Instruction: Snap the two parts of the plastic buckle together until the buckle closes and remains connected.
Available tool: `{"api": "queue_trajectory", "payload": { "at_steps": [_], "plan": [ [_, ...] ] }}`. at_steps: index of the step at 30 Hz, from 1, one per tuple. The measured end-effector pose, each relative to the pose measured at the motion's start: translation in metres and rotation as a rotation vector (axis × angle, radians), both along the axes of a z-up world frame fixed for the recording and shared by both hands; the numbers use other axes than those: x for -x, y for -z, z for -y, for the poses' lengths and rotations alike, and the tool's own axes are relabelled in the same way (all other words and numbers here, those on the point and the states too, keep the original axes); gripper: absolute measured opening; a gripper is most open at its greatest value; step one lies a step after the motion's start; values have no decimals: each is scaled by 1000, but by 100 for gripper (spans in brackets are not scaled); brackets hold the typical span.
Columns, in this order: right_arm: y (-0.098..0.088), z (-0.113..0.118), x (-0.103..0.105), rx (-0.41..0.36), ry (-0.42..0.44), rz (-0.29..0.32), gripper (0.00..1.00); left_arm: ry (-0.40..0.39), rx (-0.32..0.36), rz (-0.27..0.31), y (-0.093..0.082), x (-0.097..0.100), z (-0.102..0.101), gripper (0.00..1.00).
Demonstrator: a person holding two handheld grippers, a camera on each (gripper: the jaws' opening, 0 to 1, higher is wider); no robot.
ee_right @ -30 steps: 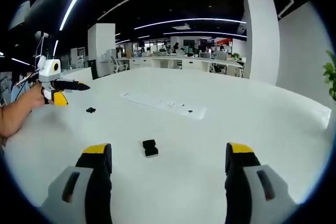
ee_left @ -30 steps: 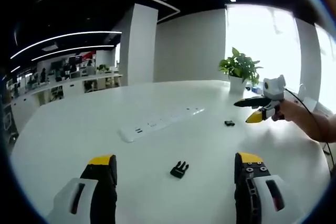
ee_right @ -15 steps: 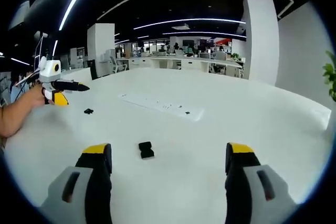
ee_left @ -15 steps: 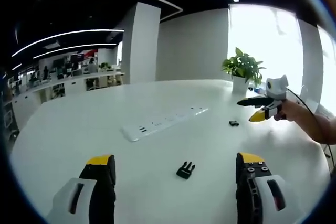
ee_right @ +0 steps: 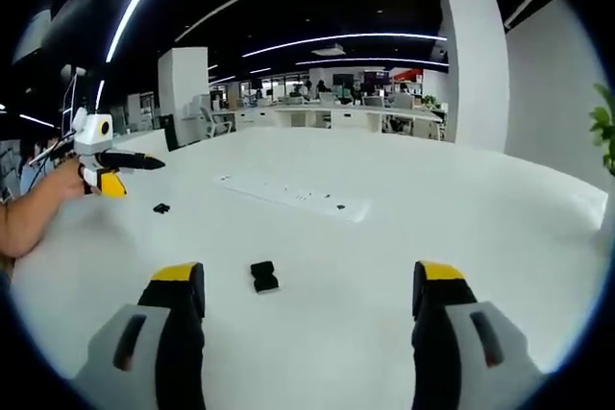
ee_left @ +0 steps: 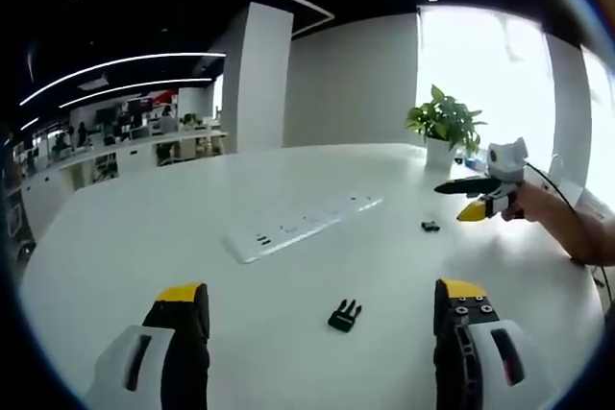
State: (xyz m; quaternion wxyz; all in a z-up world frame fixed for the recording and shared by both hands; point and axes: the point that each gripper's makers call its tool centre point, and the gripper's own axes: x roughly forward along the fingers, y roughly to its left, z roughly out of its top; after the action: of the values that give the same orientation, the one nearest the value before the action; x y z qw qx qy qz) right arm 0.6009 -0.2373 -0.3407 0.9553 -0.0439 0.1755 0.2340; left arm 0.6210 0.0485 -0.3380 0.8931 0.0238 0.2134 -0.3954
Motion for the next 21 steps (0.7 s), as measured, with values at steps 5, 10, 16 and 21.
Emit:
{"api": "queue_trajectory", "payload": {
  "at_steps": [5, 10, 16, 21],
  "plan": [
    [-1, 1, -3, -5, 1, 2, 90, 5, -25, 2, 1, -4, -1, 99],
    [-1, 0, -3, -1, -1, 2, 90, 1, -1, 6, -4, -8, 1, 99],
    [1, 0, -7, 6, -1, 1, 90, 16, -11, 8, -3, -13, 5, 99],
    [2, -2, -10, 5, -2, -4, 90, 16, -7, 9, -2, -16, 5, 99]
  ]
}}
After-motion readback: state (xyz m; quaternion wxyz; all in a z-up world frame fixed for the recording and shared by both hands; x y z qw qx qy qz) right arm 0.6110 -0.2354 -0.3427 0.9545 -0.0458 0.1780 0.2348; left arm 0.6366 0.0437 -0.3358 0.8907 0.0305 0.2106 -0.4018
